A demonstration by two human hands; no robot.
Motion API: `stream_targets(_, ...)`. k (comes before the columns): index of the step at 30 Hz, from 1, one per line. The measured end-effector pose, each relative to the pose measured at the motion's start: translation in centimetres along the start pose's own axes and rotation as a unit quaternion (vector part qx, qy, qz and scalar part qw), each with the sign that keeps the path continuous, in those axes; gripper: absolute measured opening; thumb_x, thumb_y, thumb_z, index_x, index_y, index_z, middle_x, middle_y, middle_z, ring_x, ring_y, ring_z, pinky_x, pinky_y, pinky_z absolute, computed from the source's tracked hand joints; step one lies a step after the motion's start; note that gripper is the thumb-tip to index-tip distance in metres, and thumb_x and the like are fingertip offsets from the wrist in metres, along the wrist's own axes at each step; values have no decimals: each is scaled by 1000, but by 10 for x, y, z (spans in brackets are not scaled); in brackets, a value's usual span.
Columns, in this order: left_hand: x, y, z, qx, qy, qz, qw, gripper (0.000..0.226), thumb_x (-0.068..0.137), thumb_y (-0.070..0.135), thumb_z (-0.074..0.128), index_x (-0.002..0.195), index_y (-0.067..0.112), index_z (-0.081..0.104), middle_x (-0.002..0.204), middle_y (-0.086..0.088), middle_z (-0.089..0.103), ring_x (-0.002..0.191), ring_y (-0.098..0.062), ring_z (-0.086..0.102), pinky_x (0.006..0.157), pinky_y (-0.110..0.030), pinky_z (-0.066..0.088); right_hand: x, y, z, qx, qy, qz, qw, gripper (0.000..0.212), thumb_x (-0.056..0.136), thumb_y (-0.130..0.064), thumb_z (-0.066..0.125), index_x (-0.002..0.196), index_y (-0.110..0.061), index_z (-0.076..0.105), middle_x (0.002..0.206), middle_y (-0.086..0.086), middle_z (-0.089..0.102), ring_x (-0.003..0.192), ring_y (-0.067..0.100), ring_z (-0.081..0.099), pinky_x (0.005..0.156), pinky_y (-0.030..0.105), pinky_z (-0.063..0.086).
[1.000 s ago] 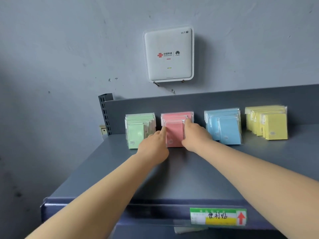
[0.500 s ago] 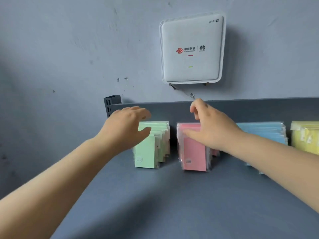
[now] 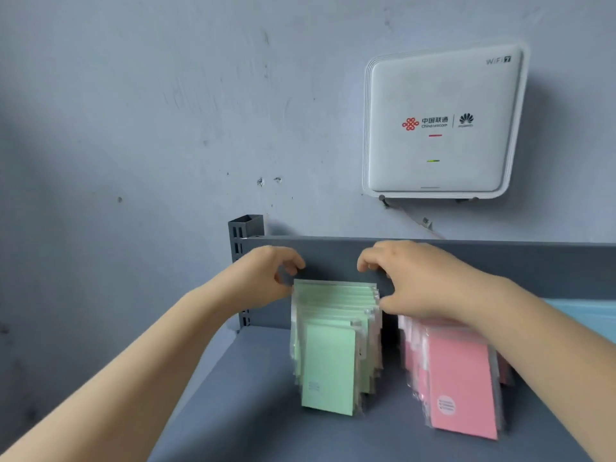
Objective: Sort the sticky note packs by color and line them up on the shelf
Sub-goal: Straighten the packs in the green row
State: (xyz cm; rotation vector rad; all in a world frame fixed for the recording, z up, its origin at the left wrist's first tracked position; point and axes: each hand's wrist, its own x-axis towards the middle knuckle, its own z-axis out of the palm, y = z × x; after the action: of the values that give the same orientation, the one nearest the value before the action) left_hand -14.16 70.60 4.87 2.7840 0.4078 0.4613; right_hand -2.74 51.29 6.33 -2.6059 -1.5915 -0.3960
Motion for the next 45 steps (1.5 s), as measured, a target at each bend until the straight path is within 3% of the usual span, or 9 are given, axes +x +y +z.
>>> stream_targets(6, 1, -18, 8, -115, -3, -39, 993, 46, 74, 2, 63, 113, 24, 55, 98, 15, 54, 90, -15, 66, 55, -12, 45, 10, -6, 17, -14, -4, -23, 1000, 47, 80, -17, 57, 122, -32, 47, 101, -14, 42, 90, 10, 46, 88, 25, 37)
stream_targets(14, -5, -26, 33, -245, -15, -46, 968, 55, 67, 1, 76, 104, 30, 47, 97, 3, 63, 79, -19, 68, 77, -44, 57, 11, -8, 31, 25, 11, 3, 1000, 44, 78, -12, 62, 115, -33, 52, 101, -14, 44, 93, 13, 56, 82, 29, 46)
stream_targets(20, -1, -26, 41, -231, 69, -14, 970, 50, 72, 3, 75, 104, 29, 46, 87, 9, 60, 68, -10, 61, 66, -22, 53, 13, -11, 36, 16, 50, 15, 998, 38, 80, -10, 63, 111, -28, 53, 92, -15, 39, 93, 15, 53, 81, 30, 46)
stream_targets(25, 1, -25, 41, -196, 83, -33, 976, 47, 74, 14, 77, 105, 30, 46, 89, 12, 61, 72, -8, 65, 67, -28, 55, 13, -12, 32, -19, 46, 27, 998, 29, 84, -15, 59, 108, -30, 51, 95, -14, 43, 99, 14, 55, 83, 30, 44)
stream_targets(32, 3, -29, 41, -210, 86, -66, 972, 26, 78, 10, 72, 104, 13, 70, 91, 0, 74, 78, -13, 69, 79, -34, 57, 12, -9, 27, -26, 21, 49, 998, 14, 87, -24, 59, 101, -20, 60, 101, -6, 53, 98, 16, 54, 84, 35, 46)
stream_targets(35, 4, -29, 44, -212, 83, -66, 971, 29, 81, 10, 69, 110, 13, 69, 93, -1, 74, 75, -16, 70, 80, -34, 57, 12, -7, 28, -25, 1, 52, 998, 25, 90, -17, 54, 113, -21, 60, 111, -6, 49, 104, 18, 53, 89, 36, 45)
stream_targets(40, 1, -30, 36, -170, 103, -61, 978, 16, 80, 20, 72, 94, 18, 64, 84, 6, 72, 60, 0, 57, 57, -16, 47, 9, -9, 18, 14, 27, 41, 999, 39, 82, -1, 48, 111, -24, 59, 106, -7, 52, 99, 15, 54, 86, 33, 46)
stream_targets(43, -8, -29, 21, -193, 137, -44, 971, 12, 78, 16, 72, 75, 16, 60, 72, 1, 69, 47, -4, 55, 47, -16, 45, 3, -15, 5, 66, 47, 40, 996, 33, 78, -8, 56, 107, -25, 59, 97, -13, 58, 90, 6, 58, 81, 24, 46)
stream_targets(45, -14, -24, 16, -222, 66, -50, 971, 11, 75, 12, 72, 78, 17, 63, 71, 2, 70, 51, -7, 62, 49, -22, 53, -1, -19, 1, 72, 12, 34, 997, 29, 76, -18, 64, 101, -30, 58, 88, -18, 57, 85, 1, 59, 80, 23, 48)
